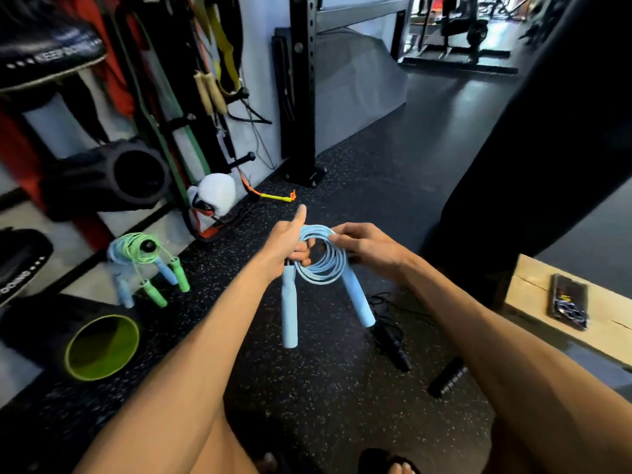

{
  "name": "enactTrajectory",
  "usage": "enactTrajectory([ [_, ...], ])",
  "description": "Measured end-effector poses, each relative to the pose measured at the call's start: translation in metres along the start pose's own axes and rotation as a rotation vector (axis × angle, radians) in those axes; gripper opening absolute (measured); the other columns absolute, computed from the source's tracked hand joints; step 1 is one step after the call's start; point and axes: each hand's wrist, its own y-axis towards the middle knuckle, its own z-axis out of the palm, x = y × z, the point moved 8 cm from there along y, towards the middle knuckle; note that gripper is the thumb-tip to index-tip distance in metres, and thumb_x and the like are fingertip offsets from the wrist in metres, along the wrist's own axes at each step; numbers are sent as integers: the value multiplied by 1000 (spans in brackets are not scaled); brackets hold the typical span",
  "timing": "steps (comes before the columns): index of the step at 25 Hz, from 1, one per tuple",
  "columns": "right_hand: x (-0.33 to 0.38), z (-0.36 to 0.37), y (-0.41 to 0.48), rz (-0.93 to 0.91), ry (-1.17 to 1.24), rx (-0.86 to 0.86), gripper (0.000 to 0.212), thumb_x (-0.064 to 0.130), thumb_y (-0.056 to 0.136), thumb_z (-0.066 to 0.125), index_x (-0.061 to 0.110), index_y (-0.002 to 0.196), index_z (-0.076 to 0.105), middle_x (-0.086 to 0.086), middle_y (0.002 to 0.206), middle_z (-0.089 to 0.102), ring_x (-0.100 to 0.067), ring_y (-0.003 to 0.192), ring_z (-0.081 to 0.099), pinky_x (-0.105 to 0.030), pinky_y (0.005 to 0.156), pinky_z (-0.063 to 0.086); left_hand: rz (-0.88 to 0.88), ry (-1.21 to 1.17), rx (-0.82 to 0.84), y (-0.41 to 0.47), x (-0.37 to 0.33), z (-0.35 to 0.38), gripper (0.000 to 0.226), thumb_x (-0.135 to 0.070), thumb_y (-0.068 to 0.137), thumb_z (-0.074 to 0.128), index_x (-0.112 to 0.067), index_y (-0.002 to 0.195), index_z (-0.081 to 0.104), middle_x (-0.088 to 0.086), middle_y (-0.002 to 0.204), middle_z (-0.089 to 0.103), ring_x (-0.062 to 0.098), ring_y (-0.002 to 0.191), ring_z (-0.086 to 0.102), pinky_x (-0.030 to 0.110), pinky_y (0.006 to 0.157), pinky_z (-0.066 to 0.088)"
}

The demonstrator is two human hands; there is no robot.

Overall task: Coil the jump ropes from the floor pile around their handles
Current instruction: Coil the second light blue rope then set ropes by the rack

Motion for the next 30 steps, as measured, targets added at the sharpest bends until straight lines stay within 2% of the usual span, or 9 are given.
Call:
enactTrajectory([
  [3,-3,33,42,-19,-15,61,23,23,98,57,8,111,66,-7,91,66,-17,82,58,-36,75,44,-25,-34,-174,11,13,-47,62,-55,99,39,-9,59,45,-4,34,28,11,29,23,28,44,37],
  [7,-1,80,90,-89,3,177,25,22,100,55,0,109,65,-2,87,66,-4,72,60,-17,65,47,-36,-147,-380,21,33,-107,66,-55,99,39,-6,56,49,-4,33,28,11,28,24,29,48,34],
  [10,3,119,132,-156,-27,213,20,11,99,55,-5,105,63,-9,88,65,-9,75,59,-17,68,50,-57,-186,-558,24,42,-152,62,-52,99,42,-7,57,48,-4,31,34,11,28,26,27,47,31],
  [13,6,157,171,-204,-32,200,9,5,97,55,0,95,62,-7,83,63,-6,69,55,-12,65,46,-93,-205,-670,27,56,-194,63,-56,96,46,-6,59,57,0,36,41,15,32,36,25,45,38],
  [16,6,194,206,-232,-12,201,11,7,97,55,1,93,64,-8,82,64,-9,71,56,-17,68,48,-95,-206,-673,30,65,-234,44,-52,90,59,-12,76,68,3,54,58,17,47,54,30,56,50],
  [19,4,236,234,-227,31,259,13,5,97,55,6,89,64,-7,82,64,-10,71,55,-20,69,47,-3,-292,-704,20,67,-270,15,-21,94,63,-7,93,68,2,67,66,12,56,61,26,57,53],
  [23,-10,274,267,-228,39,283,12,3,97,55,2,94,66,1,77,64,-4,67,56,-12,64,46,41,-238,-760,16,87,-306,24,-11,92,64,-6,115,59,11,88,72,17,70,70,28,59,55],
  [27,-35,298,302,-228,33,241,18,6,97,56,-8,102,67,1,77,65,-4,66,57,-11,63,47,82,-34,-936,32,111,-333,20,-4,86,69,-7,103,59,17,99,71,25,80,70,36,73,57],
  [30,-47,318,326,-281,87,165,11,11,94,62,3,101,60,-7,85,67,-14,75,63,-26,73,52,109,94,-1182,47,132,-367,18,-3,83,71,0,97,61,15,92,72,23,74,69,37,73,59],
])
